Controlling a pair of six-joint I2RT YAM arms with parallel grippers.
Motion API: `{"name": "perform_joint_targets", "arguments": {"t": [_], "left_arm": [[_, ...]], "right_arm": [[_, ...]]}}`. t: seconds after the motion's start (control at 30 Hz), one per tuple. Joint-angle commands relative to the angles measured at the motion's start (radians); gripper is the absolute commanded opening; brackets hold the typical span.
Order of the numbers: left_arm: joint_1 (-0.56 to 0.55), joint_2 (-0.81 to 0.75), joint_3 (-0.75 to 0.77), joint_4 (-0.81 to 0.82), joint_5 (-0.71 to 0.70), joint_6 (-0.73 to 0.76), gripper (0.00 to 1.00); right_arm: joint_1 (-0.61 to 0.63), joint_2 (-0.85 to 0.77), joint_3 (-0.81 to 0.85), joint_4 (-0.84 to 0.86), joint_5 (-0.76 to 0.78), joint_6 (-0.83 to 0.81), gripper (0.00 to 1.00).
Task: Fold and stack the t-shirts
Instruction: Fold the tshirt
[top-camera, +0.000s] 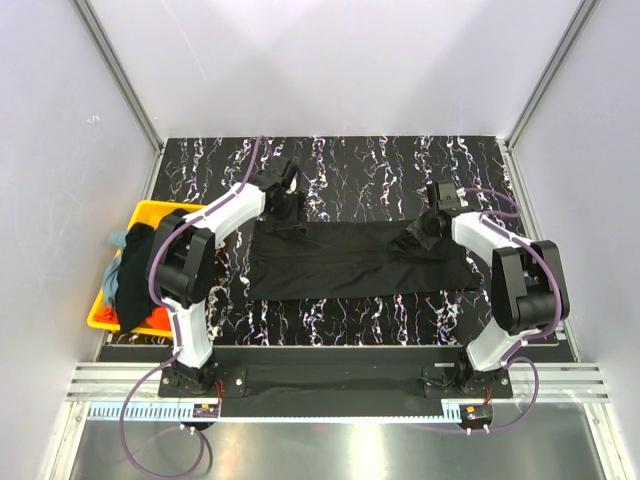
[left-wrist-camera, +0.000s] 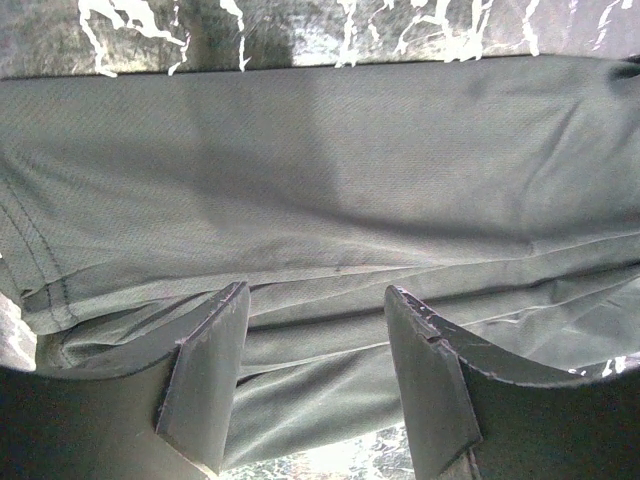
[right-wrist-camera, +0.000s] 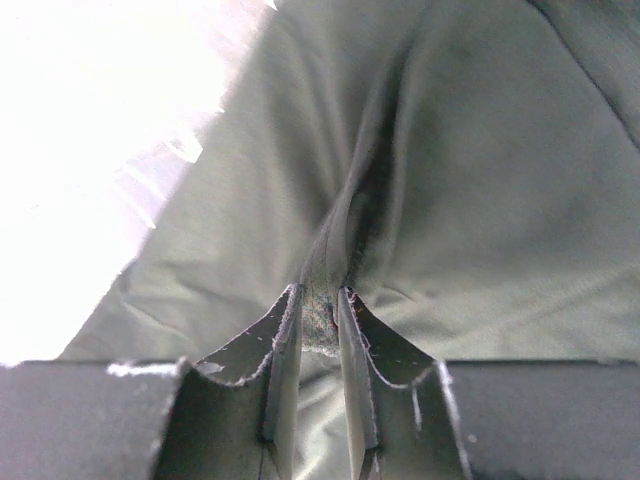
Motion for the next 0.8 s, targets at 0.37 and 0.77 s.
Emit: {"name": "perform_joint_targets", "arguments": {"t": [0.37,0.77], "left_arm": [[0.004,-0.008,-0.063,0.006,-0.069,-0.010,0.62],[-0.008,0.016,-0.106,0.011,-0.163,-0.030,0.62]], "right_arm": [[-0.005,0.161,0.349,-0.114,0.094,-0.259,0.31],[-0.129,0.100,0.236,-0.161,0.206,-0.313,0.26]]}}
